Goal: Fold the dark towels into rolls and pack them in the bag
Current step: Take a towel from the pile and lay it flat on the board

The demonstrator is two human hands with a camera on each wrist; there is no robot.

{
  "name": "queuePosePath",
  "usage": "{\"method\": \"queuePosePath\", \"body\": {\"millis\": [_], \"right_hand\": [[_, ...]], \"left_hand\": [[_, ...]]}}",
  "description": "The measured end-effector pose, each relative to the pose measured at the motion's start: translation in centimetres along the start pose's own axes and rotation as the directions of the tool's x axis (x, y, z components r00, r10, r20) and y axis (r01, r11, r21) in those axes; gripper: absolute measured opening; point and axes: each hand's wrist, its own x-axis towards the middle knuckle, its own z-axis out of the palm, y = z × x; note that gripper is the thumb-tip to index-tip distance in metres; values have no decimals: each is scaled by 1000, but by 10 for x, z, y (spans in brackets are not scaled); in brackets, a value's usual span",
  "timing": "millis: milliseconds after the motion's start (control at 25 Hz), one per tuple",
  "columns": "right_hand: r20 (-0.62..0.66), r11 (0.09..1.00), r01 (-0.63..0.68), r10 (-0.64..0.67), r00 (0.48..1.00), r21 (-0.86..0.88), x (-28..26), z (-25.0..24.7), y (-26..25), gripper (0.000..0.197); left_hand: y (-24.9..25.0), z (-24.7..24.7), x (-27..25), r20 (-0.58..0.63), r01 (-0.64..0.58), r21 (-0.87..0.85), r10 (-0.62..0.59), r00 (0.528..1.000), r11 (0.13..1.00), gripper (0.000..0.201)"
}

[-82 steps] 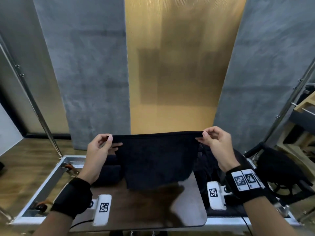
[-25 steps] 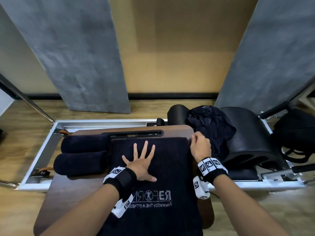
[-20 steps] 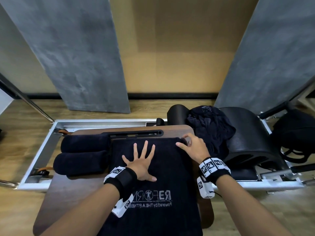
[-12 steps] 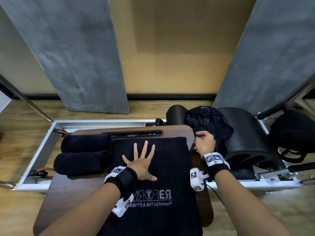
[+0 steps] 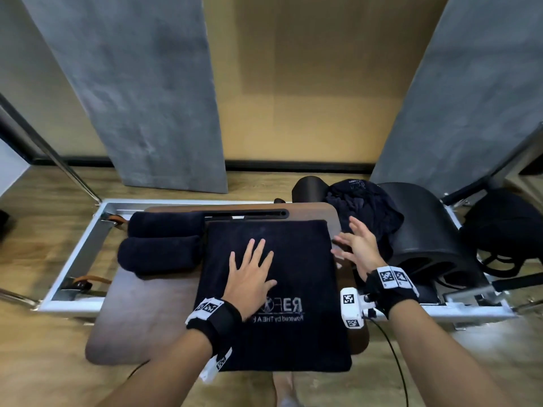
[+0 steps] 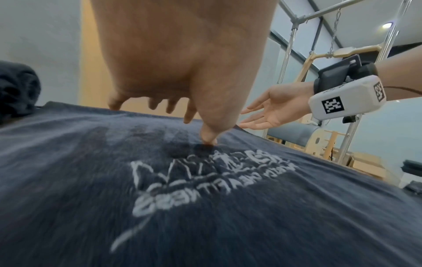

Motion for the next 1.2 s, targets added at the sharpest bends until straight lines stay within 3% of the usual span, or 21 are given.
{"method": "queuePosePath", "body": {"millis": [120, 200, 280, 360, 400, 480, 520, 600, 680, 720, 880, 960, 1000, 1120, 1200], "right_hand": [[-25, 998, 59, -59, 998, 9, -30, -8, 8, 47], [40, 996, 76, -75, 996, -38, -59, -7, 20, 33], [131, 982, 104, -83, 988, -158, -90, -3, 39, 24], [214, 925, 187, -119, 970, -330, -124, -1, 62, 19], [252, 847, 287, -189, 949, -446, -141, -2, 73, 16], [369, 562, 501, -339, 865, -658, -171, -8, 93, 6], [441, 419, 562, -354, 825, -713, -185, -12, 102, 12], [548, 204, 583, -205, 811, -787, -203, -22, 122, 60], [584, 4, 592, -154, 797, -806, -211, -30, 140, 82], [587, -25, 595, -200, 784, -803, -214, -32, 146, 82], [472, 147, 554, -375, 798, -820, -224, -40, 149, 57], [490, 91, 571, -417, 766, -816, -227, -42, 151, 45], [507, 44, 572, -411, 758, -819, -228, -41, 153, 50], [498, -37, 522, -368, 786, -852, -230, -34, 154, 67], [483, -45, 509, -396, 781, -860, -229, -29, 150, 56]], "left_hand": [[-5, 11, -38, -108, 30, -78, -38, 993, 996, 57], [-13, 19, -70, -191, 28, -101, -47, 981, 995, 46], [-21, 31, -101, -249, 17, -98, -41, 968, 995, 37], [-28, 45, -131, -268, 18, -86, -40, 963, 996, 41], [-30, 51, -144, -270, 23, -75, -42, 962, 997, 50], [-38, 61, -169, -266, 7, -49, -20, 964, 999, 71], [-41, 65, -179, -256, -14, -17, 9, 967, 1000, 82], [-47, 68, -194, -199, -32, 28, 36, 979, 999, 87], [-54, 66, -200, -197, -8, -28, 2, 980, 1000, 73], [-59, 65, -202, -216, 0, -75, -16, 976, 997, 63], [-75, 63, -200, -336, -72, -199, 0, 942, 977, 25], [-79, 63, -198, -367, -97, -227, 7, 930, 969, 21], [-79, 62, -197, -378, -108, -239, 10, 926, 965, 22], [-80, 57, -192, -403, -113, -253, 2, 915, 961, 22], [-82, 50, -186, -424, -121, -240, 8, 905, 963, 19]]}}
